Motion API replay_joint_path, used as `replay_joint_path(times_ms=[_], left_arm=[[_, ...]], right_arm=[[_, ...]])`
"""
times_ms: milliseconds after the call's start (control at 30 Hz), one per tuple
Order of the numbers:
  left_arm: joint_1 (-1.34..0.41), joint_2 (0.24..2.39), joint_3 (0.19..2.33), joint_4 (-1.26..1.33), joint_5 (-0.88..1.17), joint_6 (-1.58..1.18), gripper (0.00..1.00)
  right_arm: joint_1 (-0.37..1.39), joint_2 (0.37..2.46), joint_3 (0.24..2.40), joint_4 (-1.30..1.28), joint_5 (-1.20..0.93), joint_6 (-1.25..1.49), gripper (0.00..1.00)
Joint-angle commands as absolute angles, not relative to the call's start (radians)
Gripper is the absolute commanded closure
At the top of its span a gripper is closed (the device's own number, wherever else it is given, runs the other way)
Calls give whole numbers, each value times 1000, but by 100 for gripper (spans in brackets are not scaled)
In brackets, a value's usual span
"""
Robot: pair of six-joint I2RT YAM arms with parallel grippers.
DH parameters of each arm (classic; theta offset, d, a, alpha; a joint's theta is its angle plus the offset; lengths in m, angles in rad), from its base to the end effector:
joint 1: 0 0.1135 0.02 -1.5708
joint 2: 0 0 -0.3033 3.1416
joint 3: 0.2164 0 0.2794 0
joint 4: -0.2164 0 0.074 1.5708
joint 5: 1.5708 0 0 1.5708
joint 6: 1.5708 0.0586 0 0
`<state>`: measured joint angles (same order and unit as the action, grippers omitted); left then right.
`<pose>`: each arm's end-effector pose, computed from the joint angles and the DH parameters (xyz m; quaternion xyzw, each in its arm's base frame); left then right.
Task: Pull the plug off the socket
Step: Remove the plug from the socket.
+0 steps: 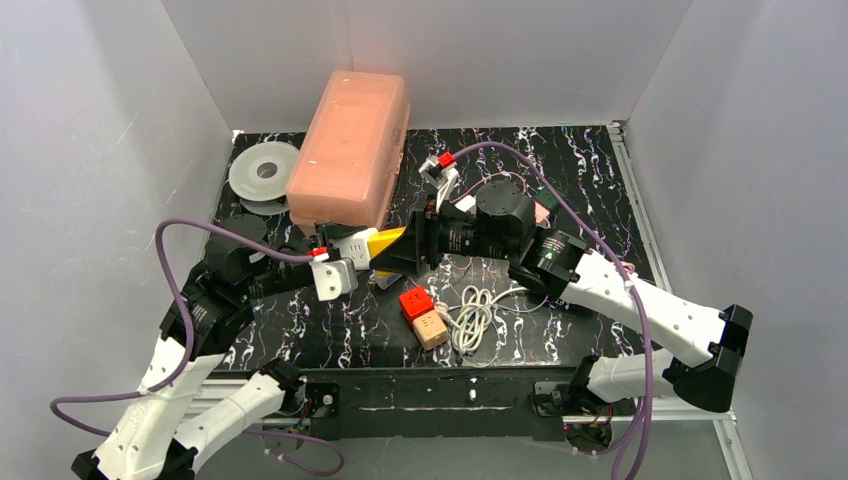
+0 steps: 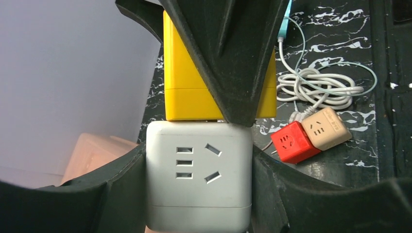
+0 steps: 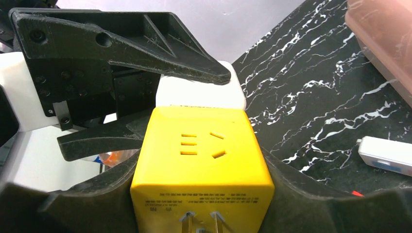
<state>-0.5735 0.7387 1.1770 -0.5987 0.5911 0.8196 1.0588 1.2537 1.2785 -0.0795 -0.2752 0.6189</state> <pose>0.0986 -0.1026 0.4683 0.6122 0.4376 -0.1440 0.6426 0.1463 0.2928 0.4613 -0.2490 0.6814 0.5732 0.3810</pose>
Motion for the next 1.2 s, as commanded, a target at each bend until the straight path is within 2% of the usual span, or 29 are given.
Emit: replay_joint_path(times_ms=[0, 33, 67, 100, 433, 800, 1167], left_arm=[[-580, 713, 1192, -553, 601, 832, 100], [-580, 713, 1191, -554, 598, 837, 100], [-580, 715, 1188, -554, 595, 842, 100], [-580, 715, 1185, -554, 594, 846, 100], [-581, 727, 1174, -594, 535, 916, 100], [-604, 770, 1162, -589, 352, 889, 100], [-616, 769, 1124, -577, 216, 875, 100]], right_arm=[[1051, 1215, 1286, -18, -318, 610, 68], [1051, 1207, 1281, -20, -310, 612, 83], [1049, 1200, 1280, -33, -294, 617, 95], [1048, 1194, 1278, -44, -285, 618, 99], [1042, 1128, 1238, -78, -243, 605, 99], [1042, 935, 1043, 69, -120, 632, 99], [1042, 840, 994, 76, -38, 618, 99]])
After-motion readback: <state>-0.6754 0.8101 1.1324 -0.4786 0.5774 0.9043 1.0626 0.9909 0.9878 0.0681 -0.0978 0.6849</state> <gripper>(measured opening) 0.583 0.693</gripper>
